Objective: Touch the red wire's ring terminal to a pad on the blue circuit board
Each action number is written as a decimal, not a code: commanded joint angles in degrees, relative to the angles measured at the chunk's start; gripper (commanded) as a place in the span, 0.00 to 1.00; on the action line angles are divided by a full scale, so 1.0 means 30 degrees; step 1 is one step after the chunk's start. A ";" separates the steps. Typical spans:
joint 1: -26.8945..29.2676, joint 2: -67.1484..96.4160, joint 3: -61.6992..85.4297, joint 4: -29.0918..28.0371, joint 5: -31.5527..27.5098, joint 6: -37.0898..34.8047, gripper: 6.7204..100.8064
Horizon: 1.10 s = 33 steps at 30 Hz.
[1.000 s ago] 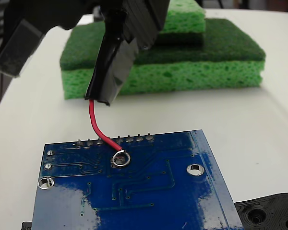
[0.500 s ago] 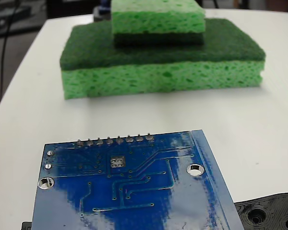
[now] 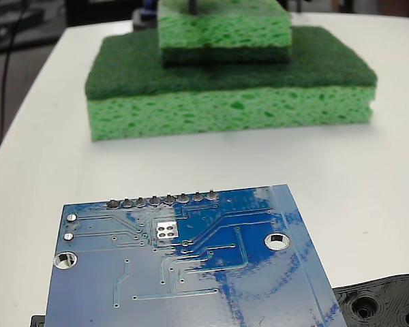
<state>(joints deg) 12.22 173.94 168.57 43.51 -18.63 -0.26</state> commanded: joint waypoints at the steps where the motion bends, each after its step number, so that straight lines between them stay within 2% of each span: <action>1: -0.0381 -0.0322 -0.0117 -0.0146 0.0645 -0.0234 0.99; 10: -0.0381 0.0352 0.0586 0.0439 0.1553 -0.0264 0.99; 13: -0.0645 0.0352 0.1055 0.0264 0.2461 0.0029 0.99; 17: -0.1875 0.0352 0.1025 0.0264 0.4072 0.0439 0.99; 33: -0.1934 0.0352 0.1025 0.0293 0.4102 0.0469 0.99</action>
<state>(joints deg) 6.42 174.81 172.00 44.47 -6.42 1.14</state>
